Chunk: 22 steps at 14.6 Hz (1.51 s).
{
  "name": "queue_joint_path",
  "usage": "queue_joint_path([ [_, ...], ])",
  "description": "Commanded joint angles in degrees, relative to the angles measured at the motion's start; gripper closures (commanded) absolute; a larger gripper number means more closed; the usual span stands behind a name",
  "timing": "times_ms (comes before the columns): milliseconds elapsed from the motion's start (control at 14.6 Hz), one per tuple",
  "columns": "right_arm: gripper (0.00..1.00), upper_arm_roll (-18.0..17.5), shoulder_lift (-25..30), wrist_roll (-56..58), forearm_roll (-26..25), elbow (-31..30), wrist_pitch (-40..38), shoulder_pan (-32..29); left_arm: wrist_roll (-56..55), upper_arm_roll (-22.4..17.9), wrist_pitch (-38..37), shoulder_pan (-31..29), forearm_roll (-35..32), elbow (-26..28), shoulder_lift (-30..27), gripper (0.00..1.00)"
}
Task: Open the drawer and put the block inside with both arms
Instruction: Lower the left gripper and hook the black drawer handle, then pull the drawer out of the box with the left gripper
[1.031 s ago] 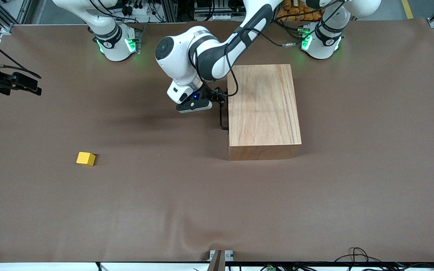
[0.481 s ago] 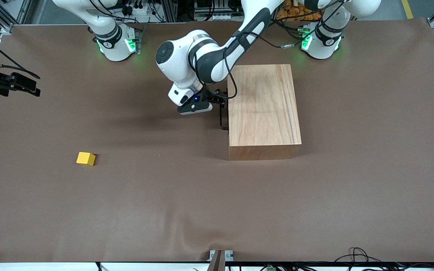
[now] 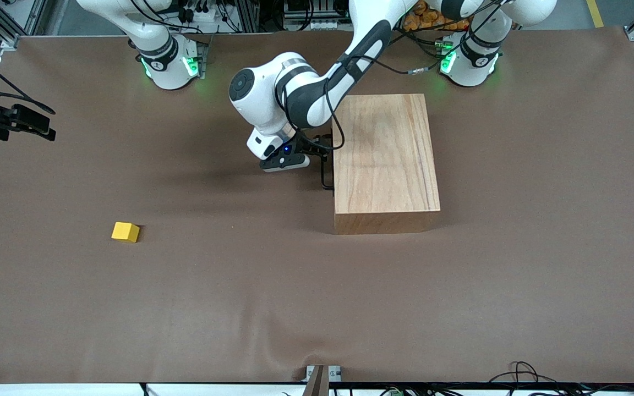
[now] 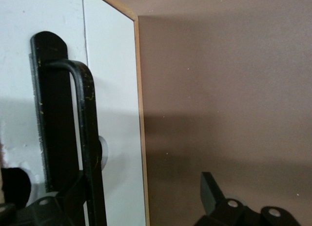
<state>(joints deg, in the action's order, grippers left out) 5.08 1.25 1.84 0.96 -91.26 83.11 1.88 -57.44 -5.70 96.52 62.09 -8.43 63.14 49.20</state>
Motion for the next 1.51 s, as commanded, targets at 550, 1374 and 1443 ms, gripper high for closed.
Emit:
queue_joint_path([
  [550,0.0,-0.07,-0.8,-0.26,-0.96,0.82,-0.06,-0.12,0.93,0.25,7.45,0.76,-0.63,-1.27,1.95,0.0],
  [1374,0.0,0.1,-8.54,0.44,4.94,1.17,7.23,-3.47,0.4,2.45,14.91,0.76,0.6,-1.62,2.31,0.0],
  [1443,0.0,0.1,-8.63,0.44,4.93,1.0,7.94,-3.29,0.4,2.53,15.45,0.76,0.6,-1.62,2.31,0.0],
])
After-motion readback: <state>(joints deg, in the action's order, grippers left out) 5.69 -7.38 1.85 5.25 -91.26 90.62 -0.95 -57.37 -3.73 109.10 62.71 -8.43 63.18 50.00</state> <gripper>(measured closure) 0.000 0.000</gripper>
